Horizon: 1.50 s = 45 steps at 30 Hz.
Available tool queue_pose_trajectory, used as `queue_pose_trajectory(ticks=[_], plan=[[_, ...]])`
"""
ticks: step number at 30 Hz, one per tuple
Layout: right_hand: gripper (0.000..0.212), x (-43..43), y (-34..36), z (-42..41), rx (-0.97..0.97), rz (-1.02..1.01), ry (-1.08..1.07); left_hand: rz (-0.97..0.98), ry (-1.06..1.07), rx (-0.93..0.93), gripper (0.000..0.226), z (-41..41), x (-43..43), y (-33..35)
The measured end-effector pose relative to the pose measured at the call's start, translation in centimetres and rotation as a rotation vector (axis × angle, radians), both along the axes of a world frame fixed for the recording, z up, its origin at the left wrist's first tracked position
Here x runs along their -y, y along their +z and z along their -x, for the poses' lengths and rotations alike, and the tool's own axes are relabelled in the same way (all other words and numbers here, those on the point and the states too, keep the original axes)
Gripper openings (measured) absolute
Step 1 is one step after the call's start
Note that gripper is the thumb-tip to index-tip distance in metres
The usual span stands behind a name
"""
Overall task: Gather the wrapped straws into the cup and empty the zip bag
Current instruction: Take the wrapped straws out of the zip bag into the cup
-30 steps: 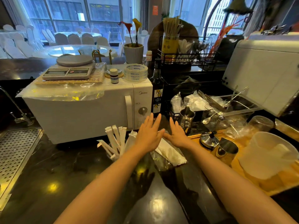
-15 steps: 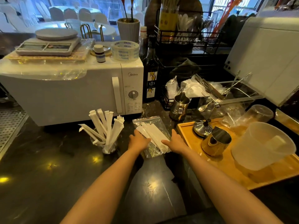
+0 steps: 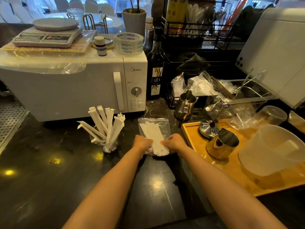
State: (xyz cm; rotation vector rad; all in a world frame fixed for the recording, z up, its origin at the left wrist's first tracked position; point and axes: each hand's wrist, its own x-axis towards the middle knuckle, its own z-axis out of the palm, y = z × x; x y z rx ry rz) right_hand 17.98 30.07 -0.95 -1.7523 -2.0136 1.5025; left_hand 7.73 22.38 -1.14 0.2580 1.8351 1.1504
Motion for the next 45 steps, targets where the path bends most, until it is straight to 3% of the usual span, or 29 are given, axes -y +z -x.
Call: queue_pose_trajectory(ticks=[6,9,13,20,24,30,36,45], plan=[[0.026,0.7,1.5,-0.7,-0.103,0.153,0.057,0.027,-0.131,-0.093,0.028,0.1,1.1,1.2],[0.03,1.1,2.3,-1.1,-0.122,0.17,0.119,0.034,-0.205,-0.151,0.008,0.3,1.8,1.8],[0.033,1.5,3.1,-1.7,-0.193,0.07,0.159,-0.017,-0.195,-0.178,0.029,0.6,2.5,2.8],[0.038,2.3,5.2,-2.1,-0.416,-0.136,0.228,-0.264,-0.209,-0.207,0.031,1.1,4.1,6.6],[0.039,3.2,6.2,-1.7,-0.483,-0.113,0.299,-0.354,-0.221,-0.263,0.018,2.1,5.6,8.8],[0.036,5.7,6.6,-1.4,-0.539,-0.089,0.424,-0.437,-0.204,-0.354,0.015,3.1,9.0,11.5],[0.014,8.2,7.4,-0.4,-0.591,-0.039,0.49,-0.439,-0.168,-0.455,0.011,4.0,12.6,12.5],[0.016,10.1,10.4,1.0,-0.703,-0.105,0.551,-0.427,-0.178,-0.527,0.006,5.0,16.5,13.6]])
